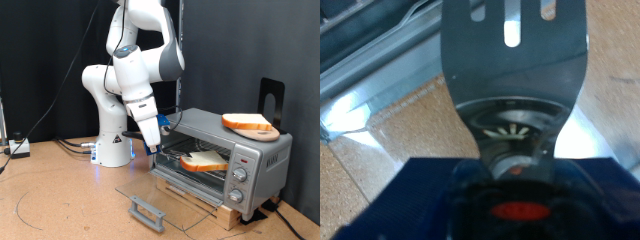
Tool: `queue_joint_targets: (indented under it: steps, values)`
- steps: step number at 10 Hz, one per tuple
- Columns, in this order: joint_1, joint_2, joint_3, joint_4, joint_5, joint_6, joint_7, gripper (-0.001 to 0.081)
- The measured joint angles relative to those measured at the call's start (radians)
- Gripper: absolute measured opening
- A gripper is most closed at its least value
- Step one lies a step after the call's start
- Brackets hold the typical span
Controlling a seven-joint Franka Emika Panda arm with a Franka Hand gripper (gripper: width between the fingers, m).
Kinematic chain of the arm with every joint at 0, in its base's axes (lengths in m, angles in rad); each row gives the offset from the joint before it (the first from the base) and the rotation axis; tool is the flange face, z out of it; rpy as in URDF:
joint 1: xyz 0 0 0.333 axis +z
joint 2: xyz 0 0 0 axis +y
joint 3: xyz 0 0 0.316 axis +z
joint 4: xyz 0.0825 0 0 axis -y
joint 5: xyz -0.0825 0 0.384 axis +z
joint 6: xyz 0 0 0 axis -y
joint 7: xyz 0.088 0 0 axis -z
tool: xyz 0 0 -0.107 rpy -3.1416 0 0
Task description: Make a piece of toast with the oven
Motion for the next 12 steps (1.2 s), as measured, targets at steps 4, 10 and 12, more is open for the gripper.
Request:
queue_joint_targets:
  steps: [4, 10, 12]
  values:
    - [-0.126, 0.027, -0.030, 0.053, -0.057, 0.001, 0.016, 0.0396]
    - [-0.265, 0.191, -0.016, 0.136, -0.236, 0.061, 0.033, 0.0396]
    - [-0.261, 0.210, -0.015, 0.125, -0.239, 0.064, -0.009, 0.0396]
